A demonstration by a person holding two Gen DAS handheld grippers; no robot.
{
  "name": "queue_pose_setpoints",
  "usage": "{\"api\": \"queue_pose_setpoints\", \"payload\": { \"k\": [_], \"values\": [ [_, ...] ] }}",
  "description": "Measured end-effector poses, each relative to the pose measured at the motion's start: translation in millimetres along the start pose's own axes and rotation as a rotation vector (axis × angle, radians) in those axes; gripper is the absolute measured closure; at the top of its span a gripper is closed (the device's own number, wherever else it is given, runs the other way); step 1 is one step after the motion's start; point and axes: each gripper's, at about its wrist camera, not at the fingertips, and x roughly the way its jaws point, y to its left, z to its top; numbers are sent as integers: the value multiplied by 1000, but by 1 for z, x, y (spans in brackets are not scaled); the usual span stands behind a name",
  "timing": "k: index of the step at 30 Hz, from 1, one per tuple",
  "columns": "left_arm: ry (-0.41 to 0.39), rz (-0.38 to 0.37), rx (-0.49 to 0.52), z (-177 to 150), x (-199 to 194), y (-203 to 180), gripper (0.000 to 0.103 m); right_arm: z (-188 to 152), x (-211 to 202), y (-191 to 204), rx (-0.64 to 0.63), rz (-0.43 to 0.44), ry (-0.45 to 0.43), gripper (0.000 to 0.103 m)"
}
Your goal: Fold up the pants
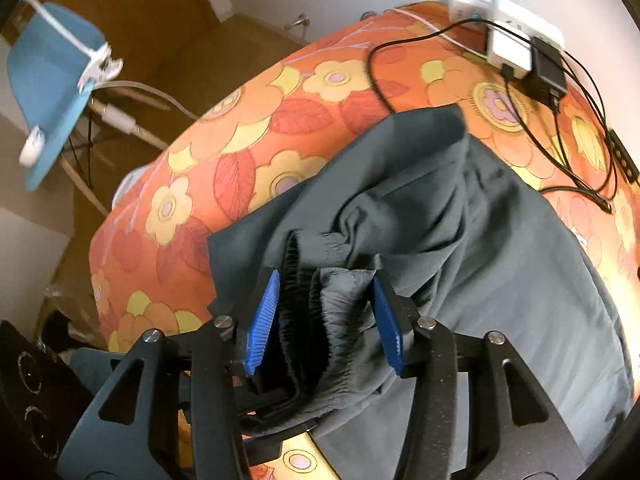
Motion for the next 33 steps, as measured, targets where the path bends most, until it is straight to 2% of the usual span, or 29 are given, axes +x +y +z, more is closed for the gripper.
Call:
{"api": "queue_pose_setpoints", "payload": {
  "k": [3, 4, 5, 7, 9, 13, 18, 20, 22, 23, 24, 33],
  "values": [
    [-2, -1, -11, -1, -1, 4, 91, -2, 7, 7, -38, -66, 17, 54],
    [-2, -3, -14, -1, 0, 4, 91, -2, 10, 5, -29, -68, 26, 58],
    [-2, -5, -17, -3, -1, 5, 91, -3, 10, 4, -17, -59, 26, 66],
    [-1, -8, -15, -4, -2, 6, 91, -4, 9, -6, 24, -8, 27, 70],
    [0, -7, -15, -5, -3, 6, 91, -6, 4, -13, 47, 7, 21, 72],
    [5, -12, -26, -1, 6, 13, 92, -6, 6, -13, 51, -11, 20, 73],
    [4, -1, -30, -1, 8, 14, 91, -3, 19, 9, -27, -102, 25, 68],
    [2, 0, -33, -1, 7, 14, 91, -4, 16, 11, -21, -96, 0, 78],
    [-8, 11, -23, 0, 5, 12, 91, -4, 6, 7, 2, -72, -36, 81],
    [-13, 14, -21, 1, 4, 10, 91, -6, -2, 2, 19, -58, -68, 88],
    [-20, 10, -24, 3, 2, 9, 91, -7, -10, -4, 41, -33, -85, 89],
    [-46, -31, 38, 19, 5, -39, 91, -43, -65, -58, 170, 39, -255, 91]
  ]
}}
